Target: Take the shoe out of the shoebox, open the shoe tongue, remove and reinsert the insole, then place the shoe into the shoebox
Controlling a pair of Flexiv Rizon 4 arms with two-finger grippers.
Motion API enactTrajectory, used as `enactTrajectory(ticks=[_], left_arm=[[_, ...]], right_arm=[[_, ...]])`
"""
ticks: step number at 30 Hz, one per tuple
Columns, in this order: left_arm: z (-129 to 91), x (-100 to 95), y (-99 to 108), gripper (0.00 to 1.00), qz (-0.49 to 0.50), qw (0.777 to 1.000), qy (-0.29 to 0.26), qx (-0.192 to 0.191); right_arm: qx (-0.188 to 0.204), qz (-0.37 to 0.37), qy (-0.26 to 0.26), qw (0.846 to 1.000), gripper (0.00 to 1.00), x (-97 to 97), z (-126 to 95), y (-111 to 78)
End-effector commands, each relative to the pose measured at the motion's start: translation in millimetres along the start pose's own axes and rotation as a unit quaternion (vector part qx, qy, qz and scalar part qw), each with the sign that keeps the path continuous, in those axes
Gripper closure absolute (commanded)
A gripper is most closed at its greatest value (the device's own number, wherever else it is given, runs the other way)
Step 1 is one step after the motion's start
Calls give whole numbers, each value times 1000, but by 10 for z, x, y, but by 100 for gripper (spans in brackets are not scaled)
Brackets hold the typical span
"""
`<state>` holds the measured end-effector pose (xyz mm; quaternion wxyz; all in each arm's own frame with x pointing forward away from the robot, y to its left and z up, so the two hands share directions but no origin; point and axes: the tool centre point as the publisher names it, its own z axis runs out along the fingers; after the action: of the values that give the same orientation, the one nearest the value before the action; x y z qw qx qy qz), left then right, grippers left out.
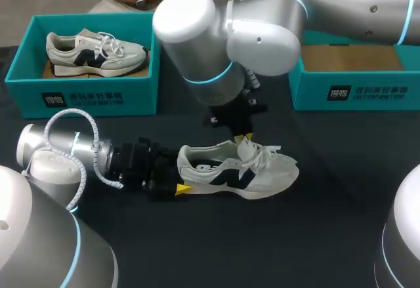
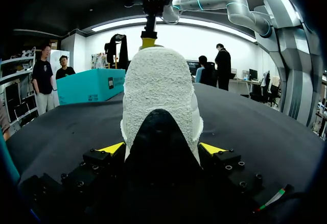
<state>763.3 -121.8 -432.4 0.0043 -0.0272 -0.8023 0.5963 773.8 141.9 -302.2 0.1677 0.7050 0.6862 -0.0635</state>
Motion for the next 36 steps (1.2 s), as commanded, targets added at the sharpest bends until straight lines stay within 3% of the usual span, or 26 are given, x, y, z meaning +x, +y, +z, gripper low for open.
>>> enactTrajectory(ticks=[1, 19, 27, 36], left_arm=[[15, -2, 49, 100, 0, 1000, -1, 0], [15, -2, 49, 100, 0, 1000, -1, 0], [15, -2, 49, 100, 0, 1000, -1, 0], [15, -2, 49, 100, 0, 1000, -1, 0]], right_arm=[[-2, 1, 3, 1000, 100, -94, -26, 3], [10, 52, 29, 998, 100, -623, 24, -87], [22, 76, 64, 995, 100, -773, 204, -188], [31, 78, 97, 992, 100, -799, 324, -202]])
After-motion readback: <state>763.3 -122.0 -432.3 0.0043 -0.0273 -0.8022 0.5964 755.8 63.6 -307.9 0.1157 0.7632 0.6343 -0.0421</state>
